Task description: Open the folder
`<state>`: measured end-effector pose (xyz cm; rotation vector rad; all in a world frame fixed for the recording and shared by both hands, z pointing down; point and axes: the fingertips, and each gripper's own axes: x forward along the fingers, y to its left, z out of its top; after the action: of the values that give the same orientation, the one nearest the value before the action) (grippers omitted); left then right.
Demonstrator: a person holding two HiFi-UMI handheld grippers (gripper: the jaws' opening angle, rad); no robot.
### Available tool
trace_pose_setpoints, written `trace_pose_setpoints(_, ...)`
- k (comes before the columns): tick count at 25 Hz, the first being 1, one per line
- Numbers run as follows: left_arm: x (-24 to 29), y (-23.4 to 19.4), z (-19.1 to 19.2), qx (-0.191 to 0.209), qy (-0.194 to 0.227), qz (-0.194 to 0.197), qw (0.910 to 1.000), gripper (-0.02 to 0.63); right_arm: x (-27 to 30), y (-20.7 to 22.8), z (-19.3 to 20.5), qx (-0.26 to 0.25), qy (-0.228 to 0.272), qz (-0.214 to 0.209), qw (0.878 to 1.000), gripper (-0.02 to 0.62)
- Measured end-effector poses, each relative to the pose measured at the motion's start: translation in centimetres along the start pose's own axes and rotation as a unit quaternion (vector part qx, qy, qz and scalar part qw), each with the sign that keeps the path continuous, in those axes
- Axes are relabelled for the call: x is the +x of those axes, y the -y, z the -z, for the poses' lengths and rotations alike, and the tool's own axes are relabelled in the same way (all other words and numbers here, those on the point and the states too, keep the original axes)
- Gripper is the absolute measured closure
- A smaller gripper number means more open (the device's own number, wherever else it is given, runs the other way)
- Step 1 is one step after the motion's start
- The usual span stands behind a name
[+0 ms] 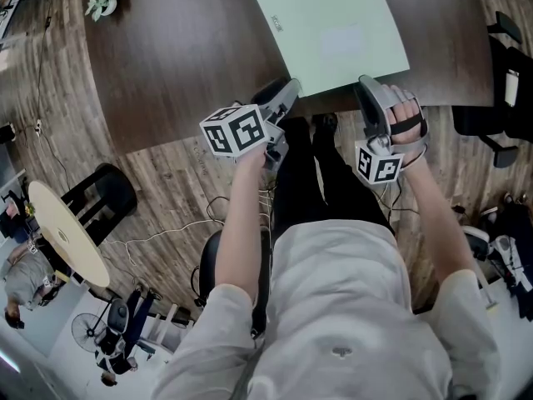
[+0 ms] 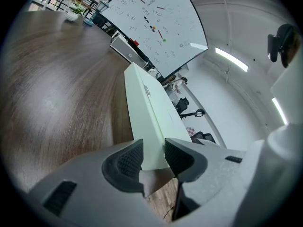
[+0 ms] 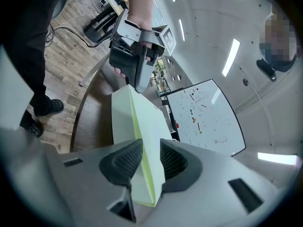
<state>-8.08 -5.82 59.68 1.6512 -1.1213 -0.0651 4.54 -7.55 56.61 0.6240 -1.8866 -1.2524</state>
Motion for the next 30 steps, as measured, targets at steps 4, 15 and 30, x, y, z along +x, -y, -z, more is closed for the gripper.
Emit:
trace_pose_setpoints(4, 0.0, 0.0, 0.0, -0.001, 0.000, 0.000, 1.0000, 0.465, 0.1, -0.1, 0.0, -0.002, 0.002, 0.001, 1.000, 0.497)
trace_pose_setpoints(15, -0.1, 0.1, 0.0, -0.003, 0.001, 0.000, 1.0000, 0.465, 0.7, 0.2, 0.1, 0.008, -0.005, 0.003, 1.000, 0.561)
trace_pose_setpoints(30, 0.0, -0.2, 0.1, -0.004, 0.004, 0.002, 1.0000, 0.465, 0.9, 2.0, 0.4, 0.082, -0.014, 0.008, 0.997, 0.577)
